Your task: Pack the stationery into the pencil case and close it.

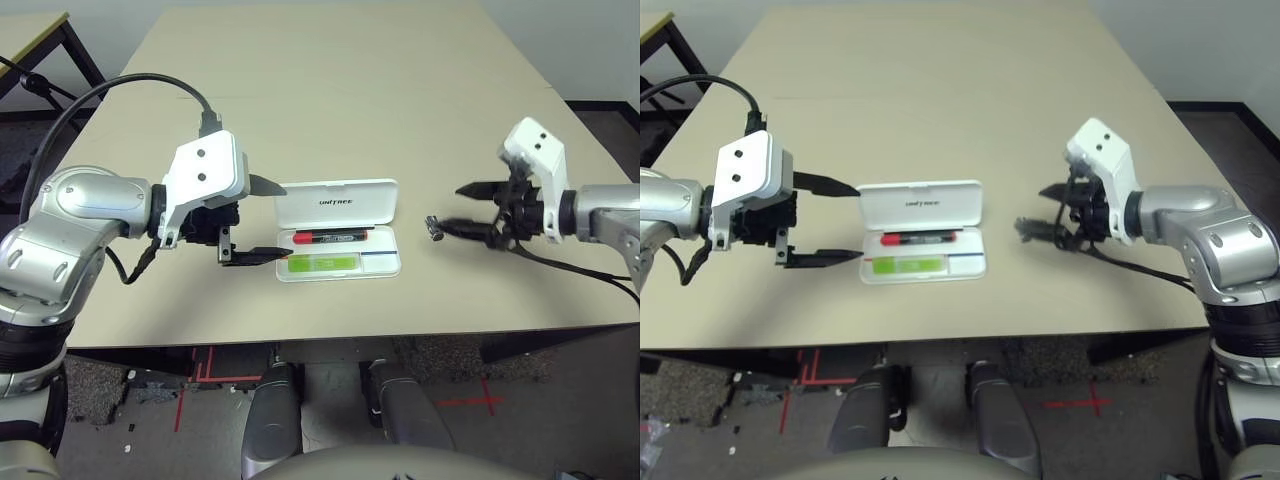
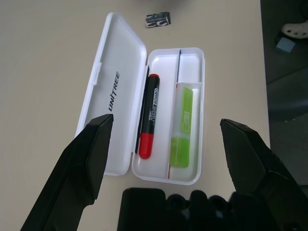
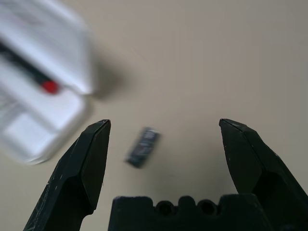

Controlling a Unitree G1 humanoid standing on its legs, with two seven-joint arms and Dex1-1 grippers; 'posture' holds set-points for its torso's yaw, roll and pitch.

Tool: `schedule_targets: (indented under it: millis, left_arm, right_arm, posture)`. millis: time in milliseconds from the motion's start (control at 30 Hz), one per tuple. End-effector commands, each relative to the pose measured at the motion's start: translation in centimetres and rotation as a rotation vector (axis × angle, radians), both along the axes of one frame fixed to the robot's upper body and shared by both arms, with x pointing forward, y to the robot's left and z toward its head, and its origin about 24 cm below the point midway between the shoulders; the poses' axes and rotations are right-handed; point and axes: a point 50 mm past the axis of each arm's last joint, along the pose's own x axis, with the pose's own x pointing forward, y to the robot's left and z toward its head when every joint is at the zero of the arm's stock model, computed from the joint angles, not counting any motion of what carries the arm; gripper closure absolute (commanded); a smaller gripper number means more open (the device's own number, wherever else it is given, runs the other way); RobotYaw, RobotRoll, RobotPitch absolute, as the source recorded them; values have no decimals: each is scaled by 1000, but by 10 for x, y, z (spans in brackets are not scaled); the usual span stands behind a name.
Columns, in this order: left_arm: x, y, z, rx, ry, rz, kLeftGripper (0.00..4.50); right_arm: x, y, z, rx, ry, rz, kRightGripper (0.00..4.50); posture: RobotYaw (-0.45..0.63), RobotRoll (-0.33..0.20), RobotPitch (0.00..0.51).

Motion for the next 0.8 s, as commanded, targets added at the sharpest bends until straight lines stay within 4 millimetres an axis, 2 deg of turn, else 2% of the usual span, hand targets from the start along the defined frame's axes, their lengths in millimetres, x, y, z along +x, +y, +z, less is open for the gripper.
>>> schedule_targets:
  millis: [33,200,333,800]
  left_arm:
    - [1,1,3,16,-7,-11,14]
    - [1,0,2,21,-1,-20,14]
    - [0,0,2,22,0,-18,14]
    - [-7,5,2,45,1,11,14]
  right_arm:
    - [1,2,-10,30,76,-133,0]
    - [6,16,-16,109,101,-222,0]
    - [8,24,-30,118,149,-278,0]
    - [10,39,-68,98,267,-244,0]
  posture:
    - [-85,0,151]
    - [-80,0,152]
    - [-67,0,152]
    - [-16,0,150]
